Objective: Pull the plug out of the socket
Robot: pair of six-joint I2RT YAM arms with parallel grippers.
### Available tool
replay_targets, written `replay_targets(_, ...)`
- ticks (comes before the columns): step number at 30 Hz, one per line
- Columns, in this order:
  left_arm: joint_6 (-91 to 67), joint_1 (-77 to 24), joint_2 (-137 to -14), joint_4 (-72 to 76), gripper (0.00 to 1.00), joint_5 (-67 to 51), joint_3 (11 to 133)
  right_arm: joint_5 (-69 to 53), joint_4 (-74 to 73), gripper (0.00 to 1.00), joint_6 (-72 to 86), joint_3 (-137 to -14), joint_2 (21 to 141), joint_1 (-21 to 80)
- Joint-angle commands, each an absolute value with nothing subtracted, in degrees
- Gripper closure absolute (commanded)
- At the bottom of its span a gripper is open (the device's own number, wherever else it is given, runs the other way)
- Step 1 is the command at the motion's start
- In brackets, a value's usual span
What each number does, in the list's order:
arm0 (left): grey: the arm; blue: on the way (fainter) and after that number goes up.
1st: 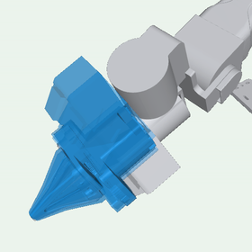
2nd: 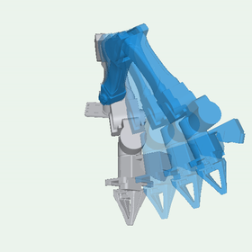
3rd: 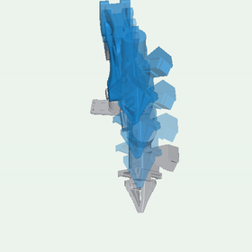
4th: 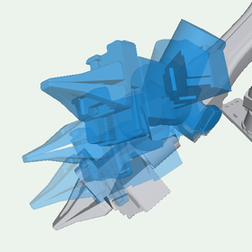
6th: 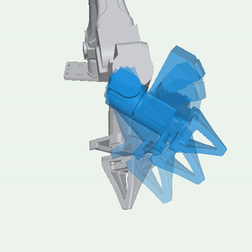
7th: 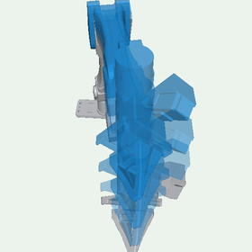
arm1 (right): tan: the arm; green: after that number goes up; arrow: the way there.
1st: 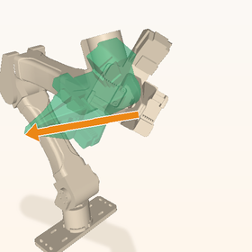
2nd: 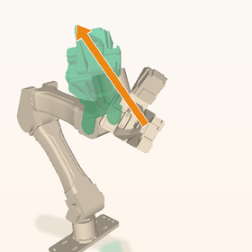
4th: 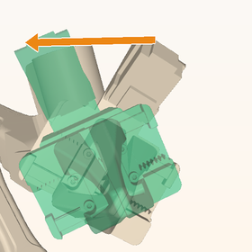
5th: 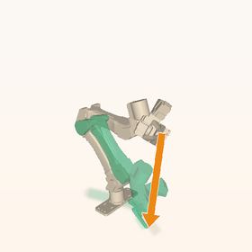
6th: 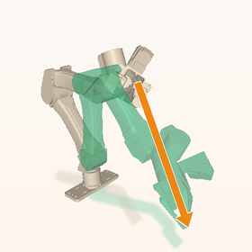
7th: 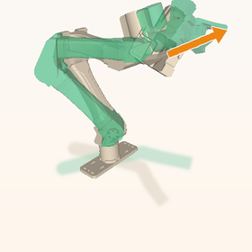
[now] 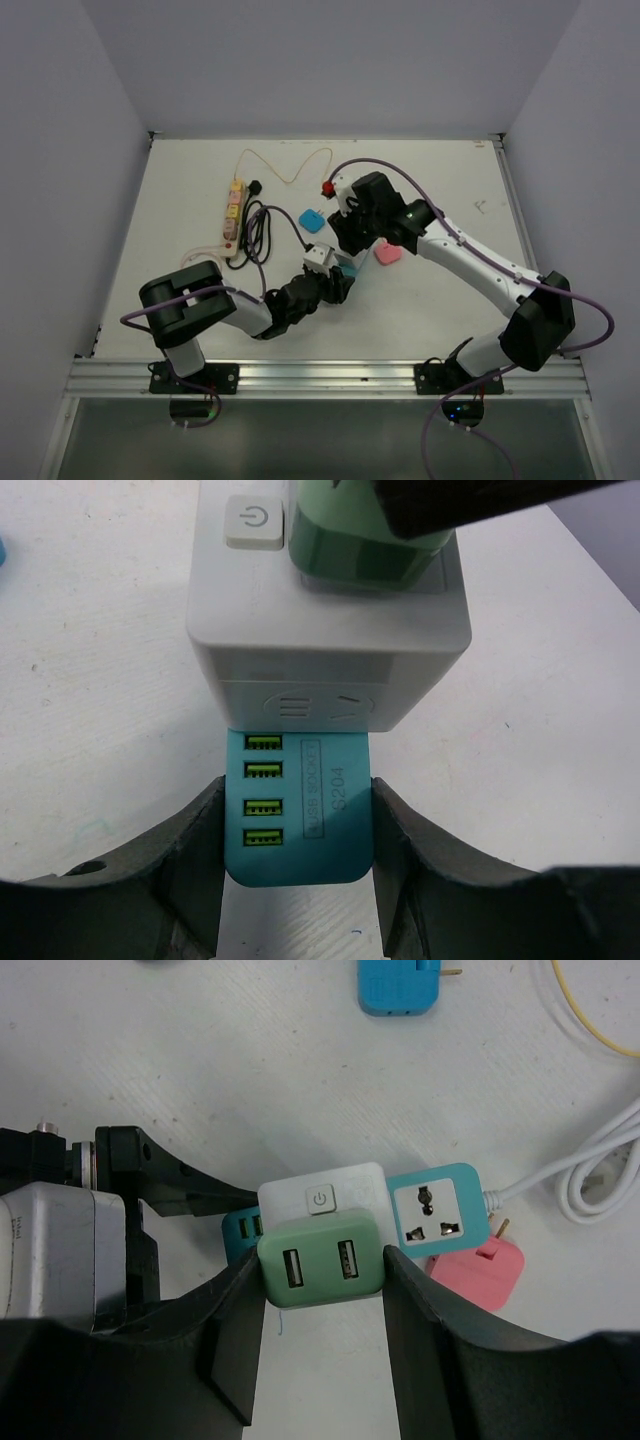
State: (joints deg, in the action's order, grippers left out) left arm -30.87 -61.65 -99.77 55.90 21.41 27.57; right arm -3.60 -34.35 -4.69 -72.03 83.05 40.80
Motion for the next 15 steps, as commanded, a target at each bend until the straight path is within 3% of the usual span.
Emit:
replay_targets(1,-30.8,-62.0,-103.1,43.8,1.0,20.8,26.4,-4.8,-26.4,1.0,0.0,-82.1,81.0,41.0)
replay_targets(15,-30.5,-63.3,-94.3,31.6,1.0,23.0,28.1,-2.0,-19.5,1.0,4.7,-70.8,77.8,41.0)
